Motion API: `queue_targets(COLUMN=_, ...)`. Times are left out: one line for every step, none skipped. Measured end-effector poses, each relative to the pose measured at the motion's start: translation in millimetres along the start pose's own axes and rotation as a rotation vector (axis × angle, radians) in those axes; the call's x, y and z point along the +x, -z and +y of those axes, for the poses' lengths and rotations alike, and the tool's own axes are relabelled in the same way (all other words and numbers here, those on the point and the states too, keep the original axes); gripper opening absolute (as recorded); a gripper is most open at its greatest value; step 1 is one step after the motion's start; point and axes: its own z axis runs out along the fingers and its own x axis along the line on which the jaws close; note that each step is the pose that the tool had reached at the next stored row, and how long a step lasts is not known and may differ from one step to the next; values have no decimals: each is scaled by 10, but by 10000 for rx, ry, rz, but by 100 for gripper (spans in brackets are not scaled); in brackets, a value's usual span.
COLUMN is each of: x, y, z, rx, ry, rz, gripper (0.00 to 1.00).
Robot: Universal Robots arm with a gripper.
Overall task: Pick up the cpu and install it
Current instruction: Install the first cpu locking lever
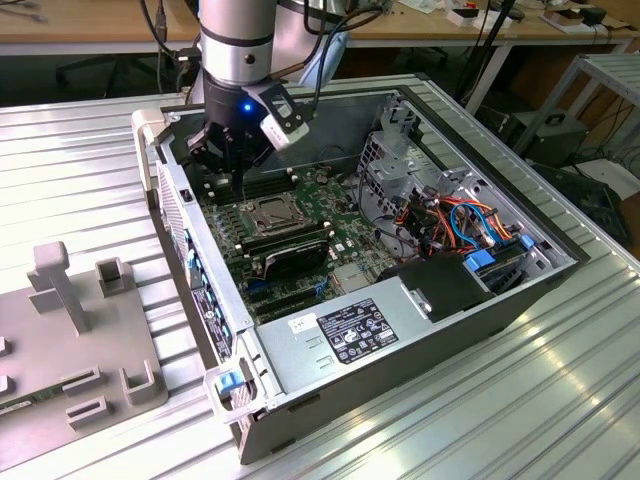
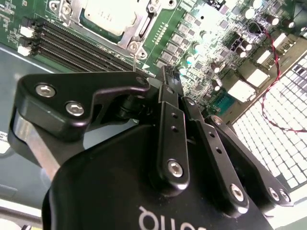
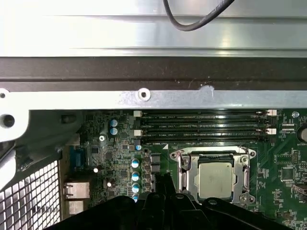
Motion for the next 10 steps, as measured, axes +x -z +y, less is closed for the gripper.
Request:
queue_targets(x=0, y=8, z=0, rx=0, ry=0, rz=-3, gripper=11)
queue_targets(x=0, y=9, z=0, rx=-2, ry=-1, rz=-10, gripper=11)
queue_targets(x=0, y=9, z=1, rx=-11, ry=-1, rz=-11, gripper=11)
queue_targets(x=0, y=8, z=3, rx=-33, ry=-3, rz=-11, gripper=11)
queue_targets(x=0, y=7, z=15, rx=-59, ry=-3, rz=-9, gripper=11)
queue_targets(x=0, y=6, z=21, rx=-73, ry=-3, rz=-10, gripper=11)
queue_targets(x=1, y=6, z=25, rx=-86, ry=-5, rz=-9, gripper=11)
queue_targets(x=1, y=5, z=30, rx=-105, ry=-5, rz=-9, gripper=11)
queue_targets(x=0, y=3, z=34, rx=-133, ry=-3, rz=-10, gripper=11)
queue_targets(x=0, y=0, z=40, rx=-190, ry=-5, rz=-13, gripper=11)
